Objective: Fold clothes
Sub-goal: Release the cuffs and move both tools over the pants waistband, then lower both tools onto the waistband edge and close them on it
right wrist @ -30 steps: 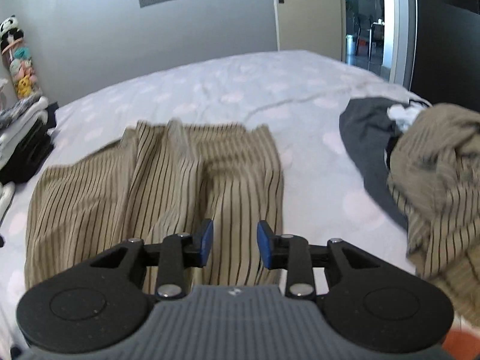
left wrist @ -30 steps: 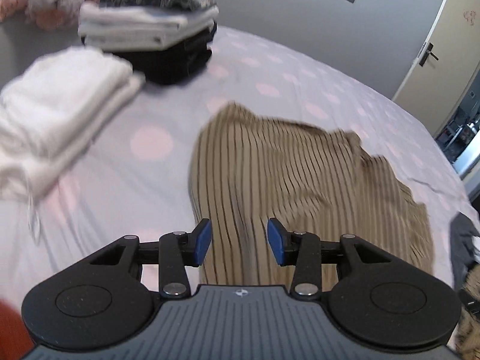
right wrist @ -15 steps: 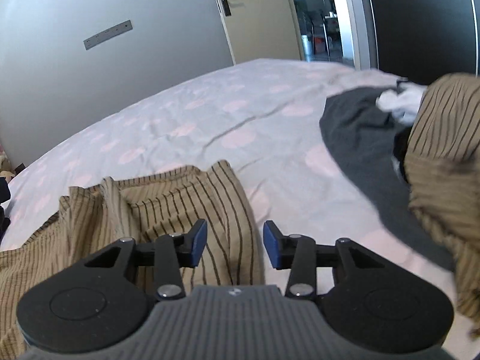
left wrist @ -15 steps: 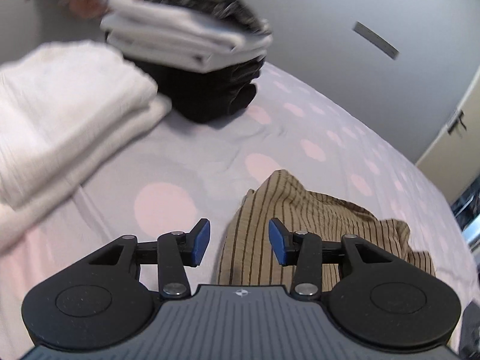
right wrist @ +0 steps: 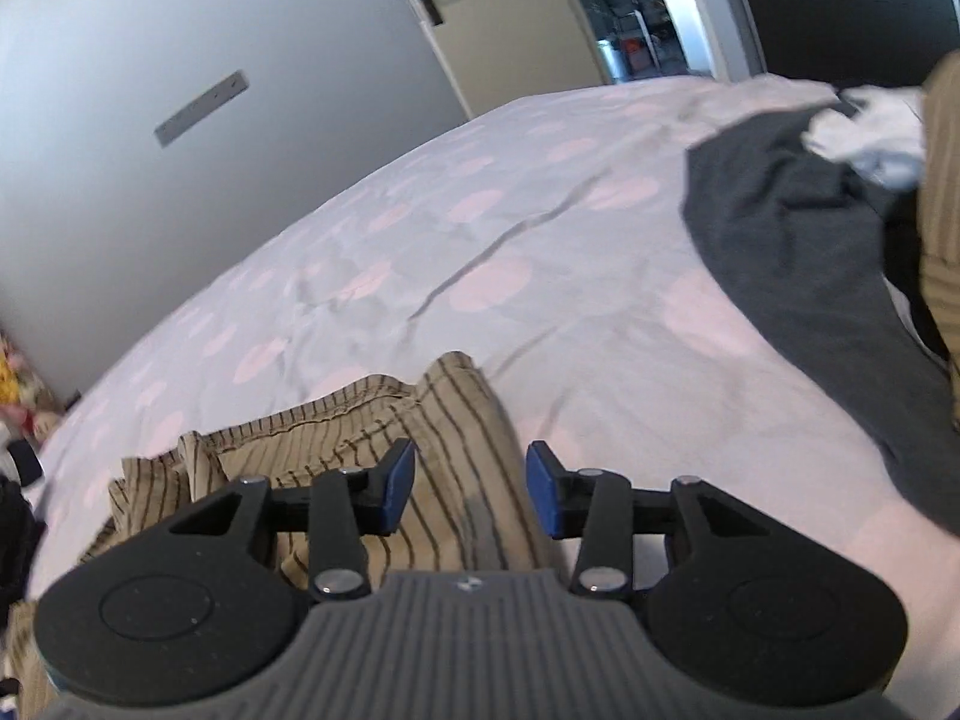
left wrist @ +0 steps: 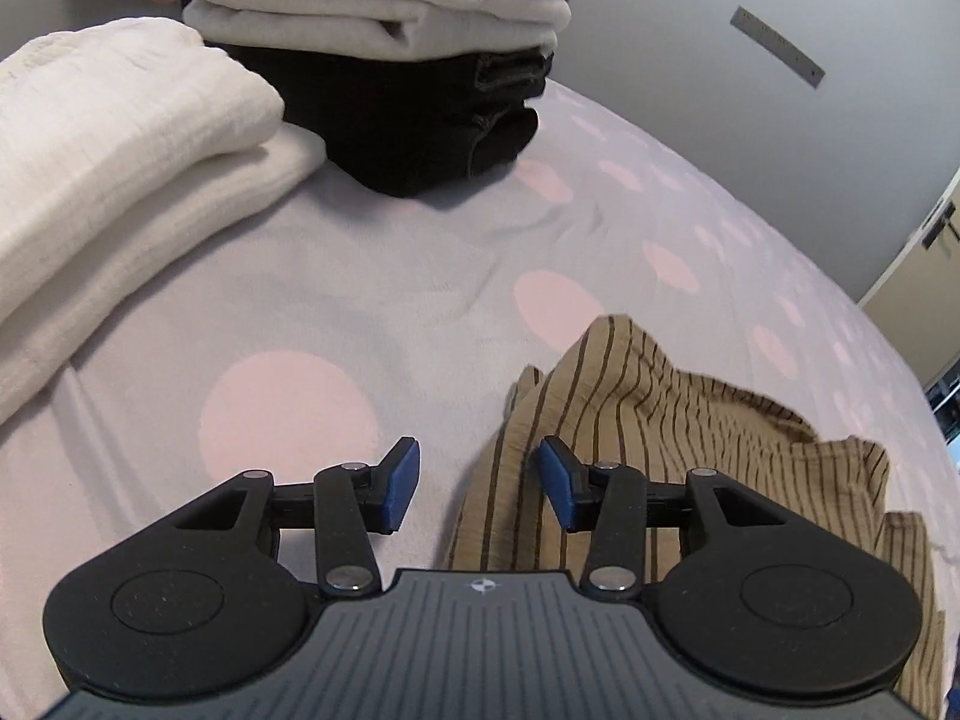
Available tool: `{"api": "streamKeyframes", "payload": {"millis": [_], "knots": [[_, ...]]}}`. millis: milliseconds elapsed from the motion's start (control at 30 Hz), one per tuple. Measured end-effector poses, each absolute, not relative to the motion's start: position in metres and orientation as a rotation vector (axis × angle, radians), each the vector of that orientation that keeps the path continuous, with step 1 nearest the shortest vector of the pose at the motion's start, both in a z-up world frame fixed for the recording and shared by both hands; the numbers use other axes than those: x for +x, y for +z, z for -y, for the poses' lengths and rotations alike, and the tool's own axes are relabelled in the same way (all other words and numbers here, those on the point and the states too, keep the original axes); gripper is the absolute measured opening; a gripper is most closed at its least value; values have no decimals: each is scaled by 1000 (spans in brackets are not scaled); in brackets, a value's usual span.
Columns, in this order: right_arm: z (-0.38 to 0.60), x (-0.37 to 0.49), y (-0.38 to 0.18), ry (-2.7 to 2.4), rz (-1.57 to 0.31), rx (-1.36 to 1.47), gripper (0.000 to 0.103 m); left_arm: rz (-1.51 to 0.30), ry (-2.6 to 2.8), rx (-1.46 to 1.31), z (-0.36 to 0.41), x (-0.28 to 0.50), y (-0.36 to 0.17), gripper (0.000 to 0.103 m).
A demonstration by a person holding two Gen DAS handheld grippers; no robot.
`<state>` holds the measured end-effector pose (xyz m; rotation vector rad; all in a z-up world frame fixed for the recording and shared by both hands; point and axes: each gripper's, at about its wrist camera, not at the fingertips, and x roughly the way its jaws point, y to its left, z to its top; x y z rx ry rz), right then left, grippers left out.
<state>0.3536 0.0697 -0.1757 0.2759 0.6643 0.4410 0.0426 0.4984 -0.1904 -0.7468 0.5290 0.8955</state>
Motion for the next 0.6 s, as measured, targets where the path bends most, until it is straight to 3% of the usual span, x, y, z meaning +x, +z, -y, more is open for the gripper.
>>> {"api": "streamKeyframes", "payload": {"millis": [100,167,400,433,467,600], "knots": [[-93,353,-172,498,-620,147,42,-547,894,-715,-495,47,-193,52],[-107,357,-175,509,-634,78,33,-556,893,-698,-494,49,-193,52],[-120,376,-199,458,-730,-38,30,-576,891,-661,-492,53,-195,52],[-121,375,-199,452,-731,-58,13,-578,889,-655,-492,53,-195,52],[-121,374,-198,448,-727,-70,3,-579,888,-650,-491,53,-195,52],[-114,376,-195,415,-701,-34,1,-573,883,-646,-492,51,-195,52]]}}
